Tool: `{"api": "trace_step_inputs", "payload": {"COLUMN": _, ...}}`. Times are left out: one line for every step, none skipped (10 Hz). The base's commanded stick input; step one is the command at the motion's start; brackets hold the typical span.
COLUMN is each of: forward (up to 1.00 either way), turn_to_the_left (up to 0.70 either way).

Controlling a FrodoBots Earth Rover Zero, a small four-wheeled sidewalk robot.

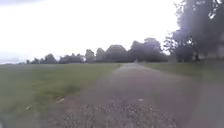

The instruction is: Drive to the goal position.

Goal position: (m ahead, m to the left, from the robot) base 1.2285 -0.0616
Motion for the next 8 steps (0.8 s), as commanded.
{"api": "trace_step_inputs", "payload": {"forward": 1.0, "turn_to_the_left": -0.24}}
{"api": "trace_step_inputs", "payload": {"forward": 1.0, "turn_to_the_left": -0.23}}
{"api": "trace_step_inputs", "payload": {"forward": 1.0, "turn_to_the_left": -0.21}}
{"api": "trace_step_inputs", "payload": {"forward": 1.0, "turn_to_the_left": -0.2}}
{"api": "trace_step_inputs", "payload": {"forward": 1.0, "turn_to_the_left": -0.18}}
{"api": "trace_step_inputs", "payload": {"forward": 1.0, "turn_to_the_left": -0.17}}
{"api": "trace_step_inputs", "payload": {"forward": 1.0, "turn_to_the_left": -0.15}}
{"api": "trace_step_inputs", "payload": {"forward": 1.0, "turn_to_the_left": -0.14}}
